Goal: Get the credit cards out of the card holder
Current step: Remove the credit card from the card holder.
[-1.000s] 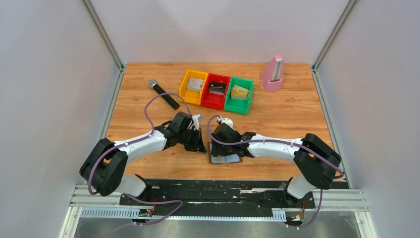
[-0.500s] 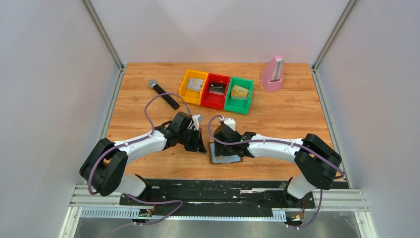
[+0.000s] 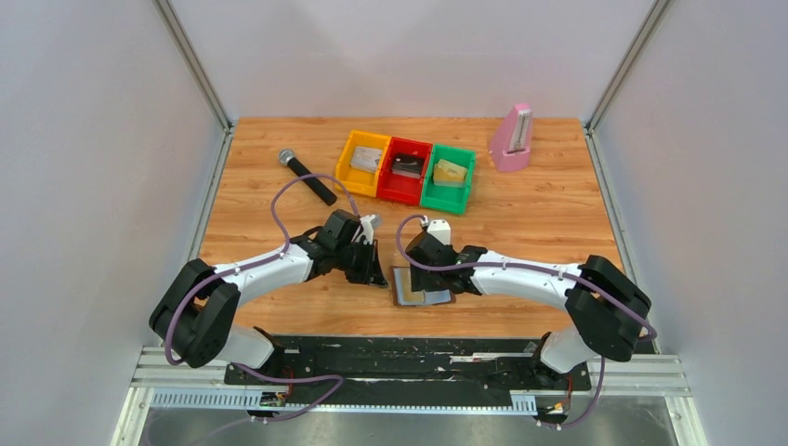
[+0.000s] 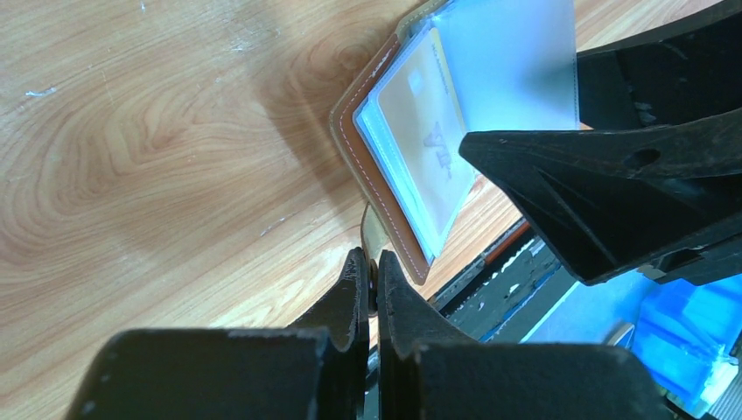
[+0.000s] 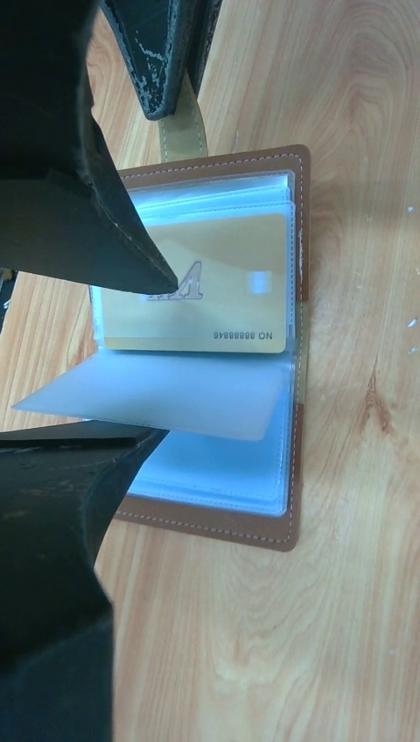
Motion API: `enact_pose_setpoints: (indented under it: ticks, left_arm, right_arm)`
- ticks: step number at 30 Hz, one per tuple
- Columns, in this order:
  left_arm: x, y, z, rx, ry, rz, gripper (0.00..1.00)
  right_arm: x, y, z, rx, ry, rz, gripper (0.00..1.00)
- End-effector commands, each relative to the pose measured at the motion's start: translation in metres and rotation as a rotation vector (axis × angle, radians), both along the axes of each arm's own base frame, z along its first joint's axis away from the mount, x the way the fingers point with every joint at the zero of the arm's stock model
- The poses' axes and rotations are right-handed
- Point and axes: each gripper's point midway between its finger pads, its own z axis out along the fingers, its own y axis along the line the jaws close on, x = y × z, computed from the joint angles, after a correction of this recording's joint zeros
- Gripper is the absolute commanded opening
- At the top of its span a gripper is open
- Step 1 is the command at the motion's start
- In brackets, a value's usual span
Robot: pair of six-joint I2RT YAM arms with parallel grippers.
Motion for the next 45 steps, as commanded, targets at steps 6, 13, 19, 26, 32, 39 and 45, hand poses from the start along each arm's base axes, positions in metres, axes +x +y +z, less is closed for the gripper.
enact_pose_setpoints:
  ticks: [6, 13, 19, 26, 32, 39, 45]
  left_arm:
    - [0.006, 0.002, 0.006, 0.011, -0.043, -0.001, 0.02]
    - [0.008, 0.004, 0.011, 0.024, -0.053, 0.02, 0.25]
    - [0.011, 0.003, 0.026, 0.008, -0.072, 0.035, 0.4]
    - [0.012, -0.01, 0.037, -0.062, -0.064, 0.016, 0.46]
    - [0.013, -0.019, 0.036, -0.101, -0.05, 0.006, 0.46]
    - [0.014, -0.029, 0.026, -0.142, -0.022, -0.012, 0.38]
    - [0.014, -0.031, 0.008, -0.132, 0.008, -0.017, 0.28]
  right_arm:
    - [0.01, -0.014, 0.038, 0.035, -0.077, -0.065, 0.56]
    - [0.011, -0.02, 0.061, 0.086, -0.1, -0.06, 0.54]
    - [0.013, -0.011, 0.074, 0.143, -0.132, -0.008, 0.46]
    - [0.019, 0.002, 0.053, 0.199, -0.111, 0.079, 0.38]
    - [0.02, 0.013, 0.04, 0.335, -0.029, 0.137, 0.33]
    - [0.019, 0.009, 0.026, 0.422, 0.028, 0.143, 0.3]
    - [0.016, 0.011, 0.017, 0.469, 0.071, 0.155, 0.28]
